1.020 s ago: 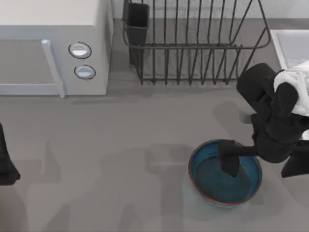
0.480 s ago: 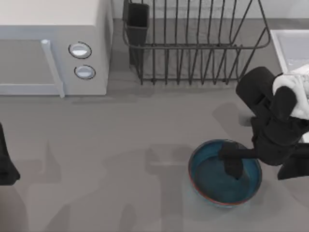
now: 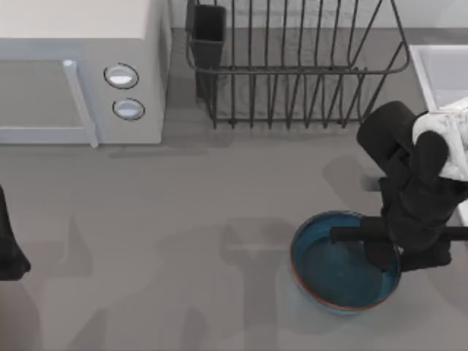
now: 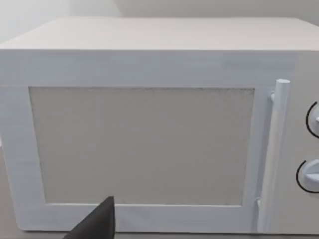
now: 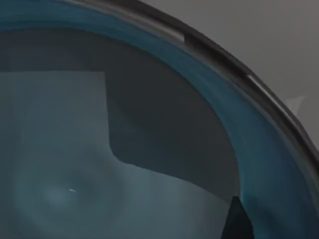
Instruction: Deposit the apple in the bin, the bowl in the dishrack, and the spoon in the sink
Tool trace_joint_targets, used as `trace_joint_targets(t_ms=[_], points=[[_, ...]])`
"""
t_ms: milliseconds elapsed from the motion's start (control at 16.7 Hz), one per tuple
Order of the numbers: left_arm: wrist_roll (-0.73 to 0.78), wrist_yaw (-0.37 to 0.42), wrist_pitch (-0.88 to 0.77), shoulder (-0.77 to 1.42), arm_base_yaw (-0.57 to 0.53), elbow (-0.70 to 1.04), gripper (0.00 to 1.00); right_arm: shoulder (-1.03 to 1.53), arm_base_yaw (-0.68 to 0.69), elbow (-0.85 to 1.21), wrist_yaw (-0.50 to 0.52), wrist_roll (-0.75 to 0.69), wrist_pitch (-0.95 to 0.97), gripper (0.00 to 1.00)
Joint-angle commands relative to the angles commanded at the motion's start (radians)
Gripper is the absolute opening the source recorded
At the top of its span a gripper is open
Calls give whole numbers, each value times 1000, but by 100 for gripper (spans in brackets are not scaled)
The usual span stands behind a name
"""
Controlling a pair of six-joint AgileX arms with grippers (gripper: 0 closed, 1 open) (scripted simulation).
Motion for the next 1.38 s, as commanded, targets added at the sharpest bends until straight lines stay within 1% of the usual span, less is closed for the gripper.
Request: trace_joint_targets(t_ms=[60, 120, 720, 840, 1140, 1260, 1380], points=[[0, 0, 0, 0, 0, 0, 100, 0, 0, 0, 0, 0, 0, 2], [0, 0, 0, 0, 0, 0, 100, 0, 0, 0, 0, 0, 0, 0], [0, 0, 0, 0, 0, 0, 100, -6, 0, 16, 1, 1, -17, 0], [0, 0, 0, 0, 0, 0, 100, -23, -1, 63, 1, 3, -76, 0], [0, 0, 0, 0, 0, 0, 100, -94, -3, 218, 1, -1, -332, 0], [0, 0, 0, 0, 0, 0, 100, -120, -4, 261, 0, -4, -386, 0], [0, 0, 0, 0, 0, 0, 100, -128, -4, 272, 0, -5, -398, 0]])
